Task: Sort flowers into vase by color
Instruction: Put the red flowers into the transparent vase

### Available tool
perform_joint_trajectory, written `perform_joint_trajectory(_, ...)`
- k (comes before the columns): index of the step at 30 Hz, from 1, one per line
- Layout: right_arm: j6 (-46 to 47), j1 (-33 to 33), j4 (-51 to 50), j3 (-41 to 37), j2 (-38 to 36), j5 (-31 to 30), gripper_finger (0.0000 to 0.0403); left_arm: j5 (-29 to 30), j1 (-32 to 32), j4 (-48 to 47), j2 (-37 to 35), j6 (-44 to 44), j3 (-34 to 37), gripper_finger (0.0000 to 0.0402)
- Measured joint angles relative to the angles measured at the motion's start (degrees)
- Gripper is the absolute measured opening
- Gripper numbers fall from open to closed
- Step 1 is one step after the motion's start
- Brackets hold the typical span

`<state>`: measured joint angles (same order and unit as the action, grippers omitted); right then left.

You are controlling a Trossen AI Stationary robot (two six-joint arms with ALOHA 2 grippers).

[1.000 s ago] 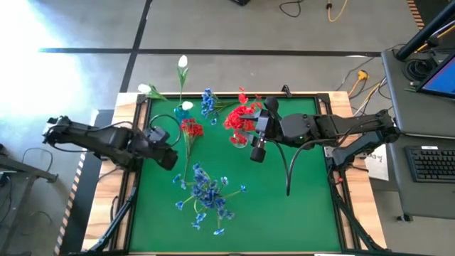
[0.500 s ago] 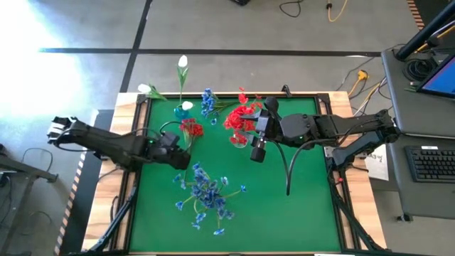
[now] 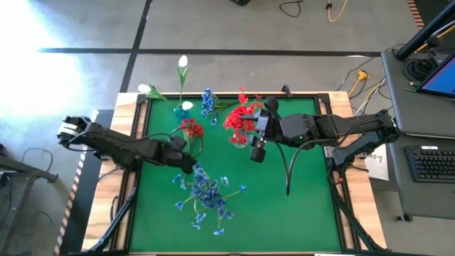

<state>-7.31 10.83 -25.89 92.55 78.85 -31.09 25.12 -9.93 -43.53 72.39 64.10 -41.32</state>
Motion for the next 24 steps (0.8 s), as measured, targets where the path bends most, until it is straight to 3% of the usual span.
perform_joint_trajectory(5,-0.02,0.0,-0.06,0.0,0.0,-0.01,0.0194,0.99,-0.78,1.98,4.2,2.51,0.18,0.0306)
perform_joint_trajectory(11,-0.07,0.0,-0.66,0.0,0.0,-0.02,0.0194,5.79,-1.34,5.61,10.33,2.86,0.35,0.0299)
perform_joint_trajectory(18,0.76,0.0,-0.9,0.0,0.0,-0.01,0.0194,7.47,-1.29,6.21,14.93,4.69,0.66,0.026)
perform_joint_trajectory(24,0.9,0.01,-0.89,0.0,0.0,-0.02,0.0194,8.36,-1.29,6.75,17.41,5.49,0.74,0.0199)
